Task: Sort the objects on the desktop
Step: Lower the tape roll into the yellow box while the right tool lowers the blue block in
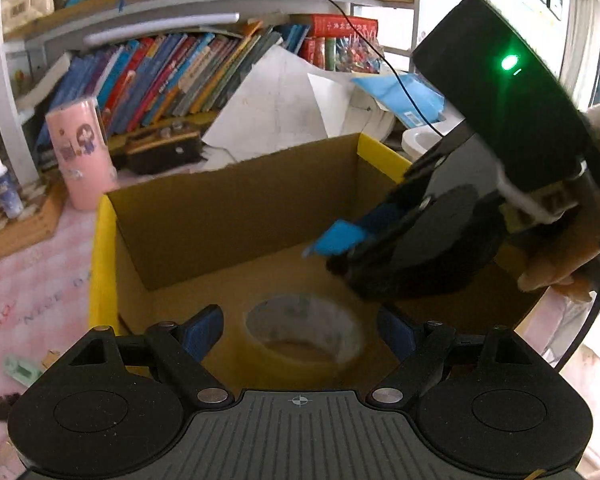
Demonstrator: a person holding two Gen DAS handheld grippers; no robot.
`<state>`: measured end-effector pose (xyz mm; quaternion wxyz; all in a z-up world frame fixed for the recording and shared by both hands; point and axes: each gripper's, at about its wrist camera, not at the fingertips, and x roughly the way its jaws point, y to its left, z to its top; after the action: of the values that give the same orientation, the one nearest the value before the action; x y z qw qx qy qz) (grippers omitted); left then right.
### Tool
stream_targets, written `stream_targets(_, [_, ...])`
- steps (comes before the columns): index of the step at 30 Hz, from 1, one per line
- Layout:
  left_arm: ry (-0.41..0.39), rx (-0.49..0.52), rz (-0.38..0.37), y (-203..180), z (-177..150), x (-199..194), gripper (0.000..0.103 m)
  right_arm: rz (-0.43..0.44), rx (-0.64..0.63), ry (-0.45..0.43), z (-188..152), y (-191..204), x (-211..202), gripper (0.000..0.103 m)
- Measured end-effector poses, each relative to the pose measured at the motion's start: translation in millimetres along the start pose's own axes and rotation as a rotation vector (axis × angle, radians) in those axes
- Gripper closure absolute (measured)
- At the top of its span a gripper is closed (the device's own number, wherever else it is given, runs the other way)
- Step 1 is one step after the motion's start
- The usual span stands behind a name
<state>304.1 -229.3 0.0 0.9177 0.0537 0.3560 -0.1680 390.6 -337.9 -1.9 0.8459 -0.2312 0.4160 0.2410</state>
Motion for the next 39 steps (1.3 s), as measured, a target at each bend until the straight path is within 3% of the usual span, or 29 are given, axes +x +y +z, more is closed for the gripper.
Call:
stream_targets(3, [0.020, -0.041, -0.028, 0, -1, 4, 0.017, 0.045, -0.041, 0.080, 1, 0, 11, 0.077])
stream_targets(11, [0.020, -0.059, -0.051, -2, -2, 7, 0.016, 0.049, -0.083, 0.094, -5, -6, 14, 0.077])
stream_targets(17, [0.005, -0.016, -0.010, -5, 0, 1, 0.015, 0.062, -0.058, 0.085, -4, -7, 10, 0.073])
stream_targets(25, [-0.093, 0.007, 0.043, -5, 0, -39, 0.014, 0.070, 0.004, -0.044, -4, -6, -21, 0.039])
stream_targets(30, [-0.173, -0.029, 0.100, 2, 1, -69, 0.013, 0.046, 0.105, -0.169, -6, -15, -60, 0.037])
stream_targets(39, [-0.285, -0.113, 0.198, 18, -1, -111, 0.009, -0.126, 0.344, -0.353, -38, -31, -117, 0.026])
